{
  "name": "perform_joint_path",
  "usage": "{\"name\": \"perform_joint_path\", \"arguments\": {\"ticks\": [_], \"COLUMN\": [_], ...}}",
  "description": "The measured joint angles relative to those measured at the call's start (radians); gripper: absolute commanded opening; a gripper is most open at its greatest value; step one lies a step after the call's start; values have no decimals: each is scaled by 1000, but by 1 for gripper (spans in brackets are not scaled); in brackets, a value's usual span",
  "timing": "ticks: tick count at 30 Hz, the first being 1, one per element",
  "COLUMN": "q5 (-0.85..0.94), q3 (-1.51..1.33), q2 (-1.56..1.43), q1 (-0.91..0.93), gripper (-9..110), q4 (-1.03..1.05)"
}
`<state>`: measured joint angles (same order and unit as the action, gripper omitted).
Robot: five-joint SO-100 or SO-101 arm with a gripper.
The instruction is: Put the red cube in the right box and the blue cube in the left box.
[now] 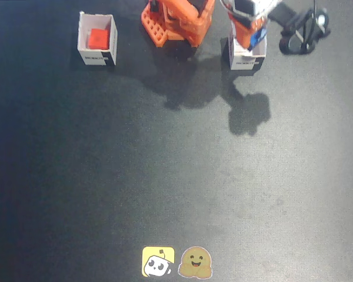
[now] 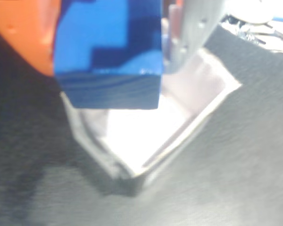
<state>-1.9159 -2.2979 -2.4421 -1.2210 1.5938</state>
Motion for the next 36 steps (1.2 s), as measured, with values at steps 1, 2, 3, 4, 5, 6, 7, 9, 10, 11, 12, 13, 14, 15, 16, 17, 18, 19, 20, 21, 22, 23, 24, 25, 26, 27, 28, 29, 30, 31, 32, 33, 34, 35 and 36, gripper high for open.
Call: {"name": "perform_joint_path", "arguments": {"ticks": [1, 2, 3, 4, 5, 6, 7, 9, 10, 11, 12, 13, 14, 15, 16, 17, 18, 19, 20, 21, 22, 23, 24, 25, 26, 27, 28, 29, 30, 31, 32, 33, 34, 35, 36], "q5": [-5, -9, -11, -11, -11, -11, -12, -11, -11, -11, -11, -11, -11, -11, -11, -11, -6, -3, -2, -2, 0, 0, 0, 0, 0, 0, 0, 2, 6, 9, 9, 11, 14, 14, 17], "q3": [-14, -26, -37, -48, -57, -61, -61, -75, -81, -89, -94, -101, -107, -114, -118, -120, -124, -124, -124, -127, -132, -133, -133, -133, -140, -140, -140, -140, -140, -140, -140, -140, -141, -146, -149], "q2": [-3, -8, -12, -15, -15, -15, -15, -17, -17, -18, -18, -18, -18, -18, -18, -18, -18, -18, -18, -18, -18, -18, -18, -18, -18, -18, -18, -18, -18, -18, -18, -21, -26, -32, -37], "q1": [-12, -23, -34, -38, -38, -37, -40, -58, -63, -63, -60, -57, -58, -63, -69, -69, -69, -64, -64, -64, -64, -64, -64, -64, -64, -64, -64, -67, -71, -72, -72, -72, -72, -72, -72], "gripper": [9, 9, 9, 9, 9, 9, 9, 9, 9, 9, 9, 9, 9, 9, 9, 9, 9, 9, 9, 9, 10, 10, 10, 10, 11, 13, 14, 14, 15, 16, 16, 17, 18, 18, 18], "q4": [-5, -12, -20, -28, -37, -41, -46, -54, -60, -67, -75, -83, -92, -98, -104, -110, -115, -120, -123, -123, -123, -127, -133, -138, -141, -144, -147, -150, -155, -158, -158, -158, -160, -160, -160]}}
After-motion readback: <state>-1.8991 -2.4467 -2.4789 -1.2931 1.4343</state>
